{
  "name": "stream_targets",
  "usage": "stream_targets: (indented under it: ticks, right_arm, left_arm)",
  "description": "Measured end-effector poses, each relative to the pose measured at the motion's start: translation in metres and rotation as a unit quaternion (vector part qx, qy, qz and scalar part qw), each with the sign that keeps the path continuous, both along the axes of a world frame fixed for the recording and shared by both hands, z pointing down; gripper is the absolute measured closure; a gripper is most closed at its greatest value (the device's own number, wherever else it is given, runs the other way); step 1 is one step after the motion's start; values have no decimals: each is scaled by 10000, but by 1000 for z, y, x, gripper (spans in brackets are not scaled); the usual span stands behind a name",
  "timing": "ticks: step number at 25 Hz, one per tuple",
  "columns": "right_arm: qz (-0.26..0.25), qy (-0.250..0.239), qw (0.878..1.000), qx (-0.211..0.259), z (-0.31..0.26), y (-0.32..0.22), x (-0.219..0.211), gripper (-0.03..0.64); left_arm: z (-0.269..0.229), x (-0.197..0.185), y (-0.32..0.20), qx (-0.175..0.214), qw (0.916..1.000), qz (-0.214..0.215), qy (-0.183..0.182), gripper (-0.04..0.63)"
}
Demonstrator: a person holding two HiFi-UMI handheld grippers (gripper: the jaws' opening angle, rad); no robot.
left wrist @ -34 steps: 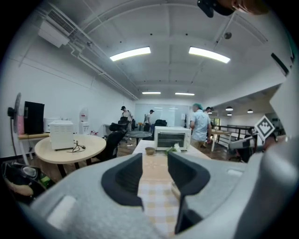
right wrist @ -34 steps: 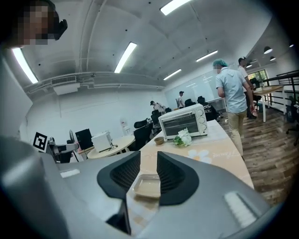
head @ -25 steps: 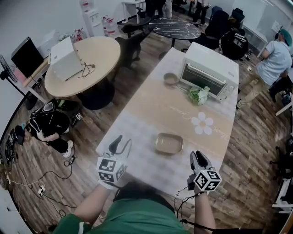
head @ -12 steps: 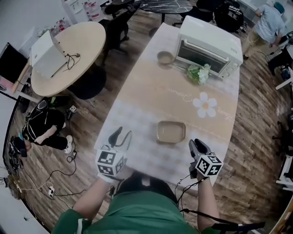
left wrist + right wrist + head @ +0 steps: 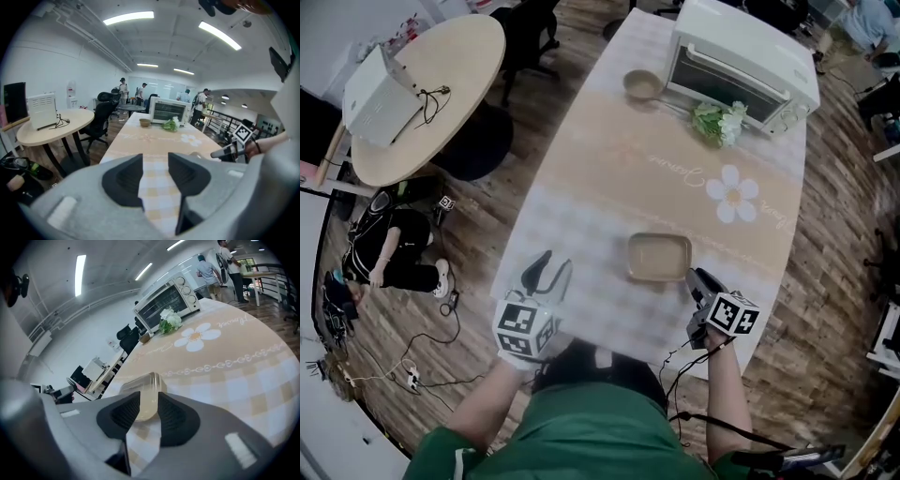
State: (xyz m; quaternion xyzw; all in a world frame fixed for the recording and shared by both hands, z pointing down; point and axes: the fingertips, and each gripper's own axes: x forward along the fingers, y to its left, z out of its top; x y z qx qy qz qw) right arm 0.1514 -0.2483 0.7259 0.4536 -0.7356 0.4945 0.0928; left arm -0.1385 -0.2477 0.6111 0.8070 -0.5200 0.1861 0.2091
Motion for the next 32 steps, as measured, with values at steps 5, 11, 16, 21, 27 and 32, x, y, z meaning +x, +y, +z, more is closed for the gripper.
stream_targets:
  ticks: [5,11,16,21,27,32]
  right_arm:
    - [18,-45,9998,-181,12,-3,-2,512]
    - [285,-396,9980,-397,20,2,-1,512]
    - [424,-623,9958,-520,25,6,2,546]
    - [543,-796,9937,-567,25,9,5,557]
    - [535,-862,9935,-509,20,15,4,571]
    - [564,-923,9934,-379,8,21,4,572]
  left_arm:
    - [4,-9,-4,-70,9999,-80,6,426]
    - [5,-5,-7,-105,9999,-62,57,428]
    - [6,0,-6,-152,9998,-53,133,428]
    - [7,3,-3,-194,9997,-35,163,429]
    - [4,10,2,-195,9996,15,207,433]
    - [-1,13,8,-160,9995,38,254,436]
